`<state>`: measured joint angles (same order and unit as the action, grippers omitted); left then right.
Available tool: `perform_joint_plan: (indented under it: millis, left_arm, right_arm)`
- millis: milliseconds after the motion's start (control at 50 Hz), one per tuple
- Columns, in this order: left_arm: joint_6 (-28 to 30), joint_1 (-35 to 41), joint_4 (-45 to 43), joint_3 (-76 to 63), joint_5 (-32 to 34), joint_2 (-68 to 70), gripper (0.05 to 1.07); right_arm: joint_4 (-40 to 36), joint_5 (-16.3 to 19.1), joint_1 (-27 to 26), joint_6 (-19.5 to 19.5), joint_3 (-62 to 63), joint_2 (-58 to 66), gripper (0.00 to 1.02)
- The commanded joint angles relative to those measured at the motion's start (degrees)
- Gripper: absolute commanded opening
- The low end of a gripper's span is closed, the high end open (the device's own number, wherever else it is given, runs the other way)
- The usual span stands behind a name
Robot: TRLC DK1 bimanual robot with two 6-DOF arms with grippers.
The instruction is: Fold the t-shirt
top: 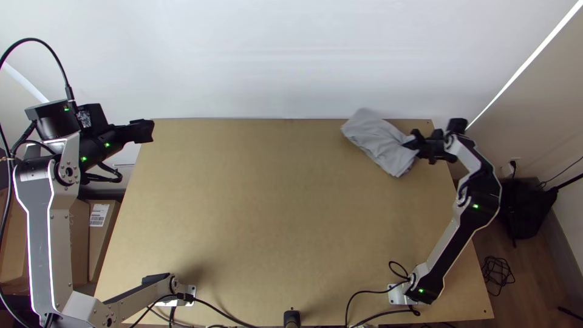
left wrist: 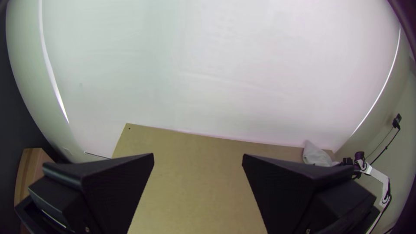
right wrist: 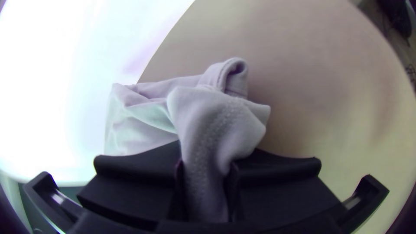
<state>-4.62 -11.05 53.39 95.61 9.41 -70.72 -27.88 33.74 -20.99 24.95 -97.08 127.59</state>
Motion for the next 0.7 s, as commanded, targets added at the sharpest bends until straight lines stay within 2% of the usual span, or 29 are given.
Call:
perform_joint_plan:
  millis: [0,40,60,80,120,220,480,600,680]
  left_arm:
    - [-1.6,0.8,-0.7,-0.7,0.4,1.2,1.03]
    - [-1.9,1.1,-0.7,-0.8,0.4,1.3,1.03]
    - [-1.9,1.3,-0.8,-0.9,0.4,1.3,1.03]
    - [-2.0,1.5,-0.9,-1.0,0.4,1.3,1.03]
    - [-2.1,1.5,-1.0,-1.0,0.4,1.4,1.03]
    - [-2.1,1.7,-1.3,-1.4,0.4,1.7,1.03]
    - [-2.1,1.6,-1.5,-2.7,0.5,2.5,1.03]
    - [-1.9,1.2,-3.4,-5.3,0.5,4.1,1.03]
    - [-2.1,0.9,-6.3,-7.2,0.5,5.9,1.03]
  right_arm:
    - [0.3,-1.8,-4.6,1.2,2.2,-2.6,0.44]
    - [0.3,-2.2,-6.3,0.7,2.9,-3.5,0.85]
    - [0.3,-2.4,-6.8,0.5,3.1,-3.8,0.97]
    - [0.4,-3.1,-7.5,0.2,3.3,-4.5,0.99]
    - [0.4,-4.8,-8.6,-0.5,3.8,-5.8,0.99]
    - [1.1,-6.1,-11.2,-1.7,4.9,-8.8,0.99]
    - [1.1,-9.6,-12.9,-5.3,7.1,-11.5,0.99]
    - [1.4,-18.3,-12.8,-10.1,10.4,-15.7,0.99]
    - [4.1,-21.5,-12.8,-13.9,14.9,-23.0,0.99]
